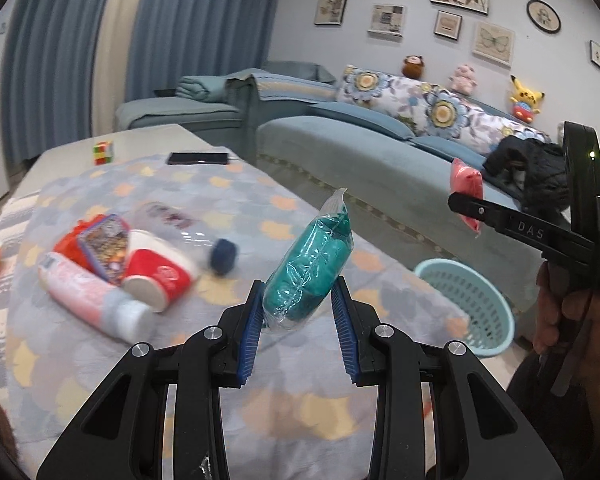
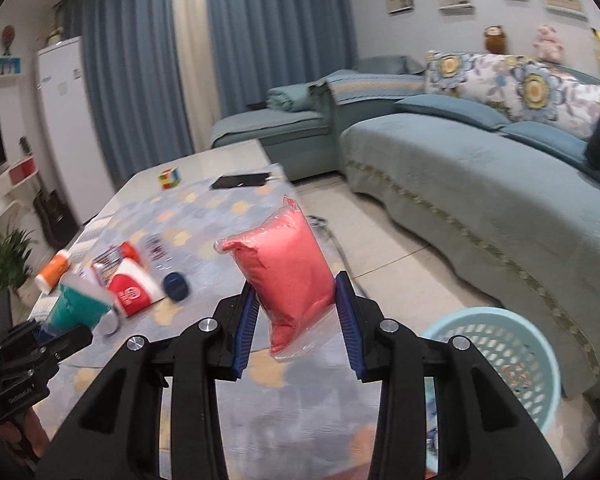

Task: Collect trash
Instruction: 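Drop the pink bag into the basket with right tool while left tool holds teal bag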

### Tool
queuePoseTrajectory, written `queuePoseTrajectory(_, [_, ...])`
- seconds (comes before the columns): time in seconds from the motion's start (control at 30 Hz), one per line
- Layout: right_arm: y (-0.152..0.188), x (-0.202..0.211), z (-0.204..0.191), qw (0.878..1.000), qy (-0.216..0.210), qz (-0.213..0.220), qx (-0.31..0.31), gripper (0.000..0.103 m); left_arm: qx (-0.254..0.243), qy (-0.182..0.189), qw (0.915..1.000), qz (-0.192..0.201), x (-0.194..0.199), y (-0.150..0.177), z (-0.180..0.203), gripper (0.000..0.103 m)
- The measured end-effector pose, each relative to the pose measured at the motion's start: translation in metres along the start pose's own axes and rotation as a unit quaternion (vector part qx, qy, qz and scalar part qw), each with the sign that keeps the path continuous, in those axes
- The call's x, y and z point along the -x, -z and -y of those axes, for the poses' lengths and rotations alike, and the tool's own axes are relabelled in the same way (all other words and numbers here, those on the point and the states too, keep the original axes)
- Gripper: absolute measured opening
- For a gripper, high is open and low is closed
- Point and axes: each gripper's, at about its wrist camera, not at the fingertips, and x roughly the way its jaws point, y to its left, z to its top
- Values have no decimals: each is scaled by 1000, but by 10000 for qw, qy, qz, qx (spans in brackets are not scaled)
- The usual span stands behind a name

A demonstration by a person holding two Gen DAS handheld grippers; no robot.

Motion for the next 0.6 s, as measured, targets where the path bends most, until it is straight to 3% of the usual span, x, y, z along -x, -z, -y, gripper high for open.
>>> queuePoseTrajectory(0.3, [4, 38, 76, 9973, 448, 238, -537, 34, -18, 410, 9991, 39, -22, -13, 55, 32])
queuePoseTrajectory(0.6, [18, 51, 163, 9851, 1029, 100, -1371, 34, -241, 1340, 9906, -128, -72, -36, 149, 32])
